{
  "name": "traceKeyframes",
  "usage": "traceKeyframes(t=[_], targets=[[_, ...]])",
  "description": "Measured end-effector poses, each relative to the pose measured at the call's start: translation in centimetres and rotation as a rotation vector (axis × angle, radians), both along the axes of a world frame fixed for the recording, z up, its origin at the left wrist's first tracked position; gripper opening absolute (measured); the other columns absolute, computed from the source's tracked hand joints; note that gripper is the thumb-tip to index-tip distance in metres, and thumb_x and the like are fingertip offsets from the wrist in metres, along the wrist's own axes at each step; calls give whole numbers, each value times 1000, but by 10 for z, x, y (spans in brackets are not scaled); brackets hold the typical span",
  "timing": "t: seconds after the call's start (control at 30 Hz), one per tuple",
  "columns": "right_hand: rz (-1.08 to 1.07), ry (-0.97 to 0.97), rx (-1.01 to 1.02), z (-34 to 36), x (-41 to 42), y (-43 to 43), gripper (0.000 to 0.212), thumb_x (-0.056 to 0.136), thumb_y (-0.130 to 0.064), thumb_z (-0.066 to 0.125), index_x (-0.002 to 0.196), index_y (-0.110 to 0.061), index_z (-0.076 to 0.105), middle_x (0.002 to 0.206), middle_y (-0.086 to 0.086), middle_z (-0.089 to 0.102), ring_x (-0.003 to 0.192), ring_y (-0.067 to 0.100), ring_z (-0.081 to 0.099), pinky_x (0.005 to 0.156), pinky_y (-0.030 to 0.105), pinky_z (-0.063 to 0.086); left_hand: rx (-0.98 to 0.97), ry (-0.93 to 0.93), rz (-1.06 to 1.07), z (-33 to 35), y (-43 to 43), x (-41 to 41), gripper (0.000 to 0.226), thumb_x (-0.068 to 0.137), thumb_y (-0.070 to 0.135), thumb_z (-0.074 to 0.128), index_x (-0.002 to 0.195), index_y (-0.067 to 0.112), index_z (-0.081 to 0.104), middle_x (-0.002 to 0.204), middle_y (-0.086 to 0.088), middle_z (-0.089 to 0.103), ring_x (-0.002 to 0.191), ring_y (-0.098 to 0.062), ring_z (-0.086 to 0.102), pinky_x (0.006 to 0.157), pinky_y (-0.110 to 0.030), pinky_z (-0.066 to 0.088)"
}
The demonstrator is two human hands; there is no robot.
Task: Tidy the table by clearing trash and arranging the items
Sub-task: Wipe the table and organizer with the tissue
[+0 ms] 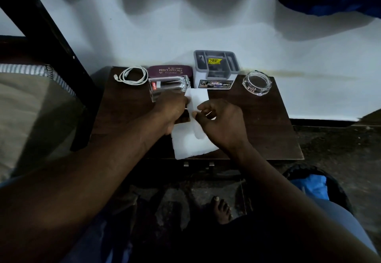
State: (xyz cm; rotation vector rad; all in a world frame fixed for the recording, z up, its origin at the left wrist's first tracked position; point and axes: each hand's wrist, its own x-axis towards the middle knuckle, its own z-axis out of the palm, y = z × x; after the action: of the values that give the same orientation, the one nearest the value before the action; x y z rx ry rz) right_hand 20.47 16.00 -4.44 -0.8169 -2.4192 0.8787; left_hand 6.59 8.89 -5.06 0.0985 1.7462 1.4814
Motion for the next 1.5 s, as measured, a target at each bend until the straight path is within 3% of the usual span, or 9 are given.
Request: traceKeyframes(t=[0.13, 0.3, 0.47, 0.63, 0.7, 0.9, 1.03, 1.27, 1.5], targets=[[-113, -25, -180, -1, 0, 10, 14, 87, -38, 78, 84, -24, 78, 77, -13, 75, 73, -1, 68, 68, 18, 50, -11, 32, -26, -5, 1, 0, 12, 97, 7, 62, 102, 7, 73, 98, -14, 77, 82, -30, 75, 70, -40, 63], [-179, -44, -305, -8, 4, 17, 14, 86, -35, 80, 80, -23, 77, 73, -8, 75, 72, 5, 72, 78, 35, 62, 7, 64, -25, -6, 1, -1, 6, 90, 5, 69, 90, 10, 71, 84, -8, 77, 73, -26, 74, 67, -41, 65], [-102, 81, -782, -2, 0, 20, 38, 86, -42, 81, 98, -7, 75, 94, 5, 78, 87, 23, 75, 80, 41, 61, 114, 93, -130, 4, 1, 0, 12, 83, 6, 77, 85, 17, 74, 78, -2, 77, 69, -15, 72, 56, -26, 56], [-110, 244, -988, 6, 0, 27, 24, 93, -18, 75, 113, -5, 75, 107, 13, 78, 94, 26, 76, 80, 37, 62, 135, 155, -166, 20, 9, -1, 15, 85, 5, 77, 91, 19, 73, 80, 0, 76, 71, -14, 69, 63, -29, 59], [-193, 268, -985, 7, 1, 34, 23, 92, -8, 73, 112, 5, 70, 99, 15, 76, 82, 25, 71, 75, 38, 59, 129, 181, -159, 26, 11, -4, 17, 87, 5, 76, 93, 20, 71, 81, 0, 75, 66, -12, 69, 62, -28, 58], [-289, 348, -936, 15, 8, 53, 6, 90, -6, 73, 88, -10, 70, 91, 11, 77, 80, 30, 71, 70, 39, 59, 147, 138, -123, 34, 6, -12, 22, 91, 6, 68, 113, 10, 70, 95, -7, 68, 82, -22, 63, 79, -39, 60], [-300, 353, -935, 21, 8, 57, 23, 88, -5, 73, 70, -20, 72, 87, 6, 76, 80, 30, 69, 78, 50, 59, 151, 231, 39, 35, 6, -21, 17, 91, 8, 72, 105, 16, 70, 83, -1, 69, 62, -11, 63, 54, -23, 54], [-211, 176, -951, 21, 17, 45, 24, 91, 1, 65, 76, -16, 60, 64, -2, 65, 48, 11, 56, 52, 26, 52, 89, 523, 26, 22, 19, -35, 12, 88, 15, 72, 94, 25, 74, 90, 6, 72, 81, -7, 64, 74, -18, 52], [-151, -263, -1040, 12, 35, 32, 22, 89, 3, 69, 104, -11, 65, 86, 13, 74, 61, 21, 71, 52, 25, 56, -52, 855, -516, 6, 34, -36, 27, 88, 11, 76, 113, 18, 72, 93, 2, 67, 78, -8, 60, 72, -22, 48]])
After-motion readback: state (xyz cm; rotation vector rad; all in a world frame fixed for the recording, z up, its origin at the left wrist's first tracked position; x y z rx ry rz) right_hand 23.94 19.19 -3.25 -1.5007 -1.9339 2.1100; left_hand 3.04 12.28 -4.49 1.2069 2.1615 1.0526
